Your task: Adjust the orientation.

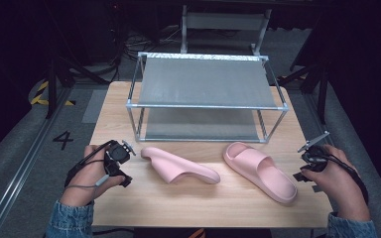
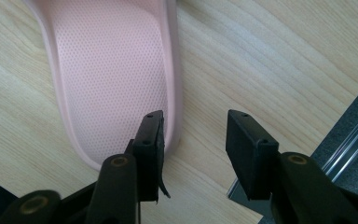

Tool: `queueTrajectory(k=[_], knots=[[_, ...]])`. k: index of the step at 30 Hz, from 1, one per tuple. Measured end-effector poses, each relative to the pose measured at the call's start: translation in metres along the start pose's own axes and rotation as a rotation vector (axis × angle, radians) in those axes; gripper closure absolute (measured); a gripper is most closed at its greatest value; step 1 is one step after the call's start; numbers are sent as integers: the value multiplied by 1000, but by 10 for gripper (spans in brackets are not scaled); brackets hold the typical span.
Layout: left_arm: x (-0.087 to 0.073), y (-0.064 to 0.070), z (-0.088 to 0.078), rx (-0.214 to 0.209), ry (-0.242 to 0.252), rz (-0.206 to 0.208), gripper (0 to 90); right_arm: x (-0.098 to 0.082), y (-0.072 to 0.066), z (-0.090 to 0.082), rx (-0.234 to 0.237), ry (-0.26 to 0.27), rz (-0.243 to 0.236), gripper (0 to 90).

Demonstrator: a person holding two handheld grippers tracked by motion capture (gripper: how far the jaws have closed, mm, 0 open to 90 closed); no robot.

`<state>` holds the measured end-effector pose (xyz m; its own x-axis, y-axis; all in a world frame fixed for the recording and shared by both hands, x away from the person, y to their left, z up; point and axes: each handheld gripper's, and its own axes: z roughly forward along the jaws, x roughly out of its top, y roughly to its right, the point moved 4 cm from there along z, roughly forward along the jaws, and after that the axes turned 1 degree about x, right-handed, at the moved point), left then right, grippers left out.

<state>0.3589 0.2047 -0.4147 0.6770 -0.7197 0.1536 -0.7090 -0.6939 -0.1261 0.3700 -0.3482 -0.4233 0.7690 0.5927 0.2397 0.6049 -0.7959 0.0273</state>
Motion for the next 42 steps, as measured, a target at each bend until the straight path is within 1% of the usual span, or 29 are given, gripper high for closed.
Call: queueTrajectory(k=[1, 2, 3, 4, 5, 7, 10, 11, 12, 13, 14, 16, 17, 18, 19, 20, 21, 23, 24, 25, 26, 27, 30, 32, 36, 40, 42], knots=[[1, 0, -1, -3, 6, 11, 258, 0, 0, 0, 2, 6, 0, 583], [2, 1, -2, -11, 7, 7, 289, 0, 0, -1, 10, 11, -3, 584], [3, 1, -3, -20, 13, -4, 337, 0, -1, -1, 10, 21, 2, 584], [4, 2, -5, -33, 17, -14, 366, 0, -1, -2, 11, 26, 6, 583], [5, 2, -6, -35, 24, -11, 385, 0, 0, -2, 4, 31, 4, 584], [8, 4, -10, -54, 41, -3, 450, 0, 0, -2, -3, 40, 9, 583], [12, 7, -14, -88, 72, 10, 532, 0, -1, -3, 4, 48, 14, 584], [13, 8, -16, -98, 84, 9, 557, 0, -1, -3, 2, 52, 14, 585], [16, 9, -18, -101, 97, 13, 589, 0, -1, -3, -3, 53, 13, 585], [16, 9, -18, -101, 97, 13, 622, 0, -1, -3, -3, 53, 13, 585], [18, 10, -20, -110, 111, 13, 622, 0, -1, -3, -5, 51, 10, 586], [23, 14, -23, -132, 132, 15, 710, -1, -3, -4, -7, 57, 13, 588], [25, 16, -25, -146, 141, 24, 751, -1, -3, -4, -5, 58, 12, 589], [29, 19, -26, -162, 154, 36, 774, -2, -4, -3, -4, 62, 13, 589], [30, 21, -27, -172, 155, 43, 814, -3, -4, -3, -1, 60, 14, 589], [30, 21, -27, -172, 155, 43, 836, -3, -4, -3, -1, 60, 14, 589], [33, 25, -27, -188, 159, 59, 836, -3, -4, -2, -1, 62, 17, 589], [40, 31, -28, -204, 171, 87, 891, -5, -4, -1, -2, 62, 22, 588], [42, 34, -28, -210, 174, 96, 899, -6, -4, -1, -3, 62, 23, 588], [45, 37, -27, -217, 172, 117, 900, -6, -4, -1, -3, 62, 27, 588], [46, 39, -27, -224, 167, 126, 900, -7, -4, -1, -4, 62, 27, 588], [46, 39, -27, -224, 167, 126, 900, -7, -5, -1, -4, 64, 28, 588], [51, 45, -24, -239, 158, 152, 900, -8, -5, 0, 1, 67, 33, 583], [54, 51, -23, -262, 154, 170, 900, -9, -5, 0, -2, 66, 35, 582], [59, 60, -23, -288, 172, 208, 900, -9, -6, 1, -2, 68, 38, 581], [64, 67, -21, -296, 174, 230, 900, -7, -7, 2, 0, 73, 33, 578], [67, 69, -21, -290, 190, 233, 900, -7, -8, 3, 2, 73, 31, 577]])
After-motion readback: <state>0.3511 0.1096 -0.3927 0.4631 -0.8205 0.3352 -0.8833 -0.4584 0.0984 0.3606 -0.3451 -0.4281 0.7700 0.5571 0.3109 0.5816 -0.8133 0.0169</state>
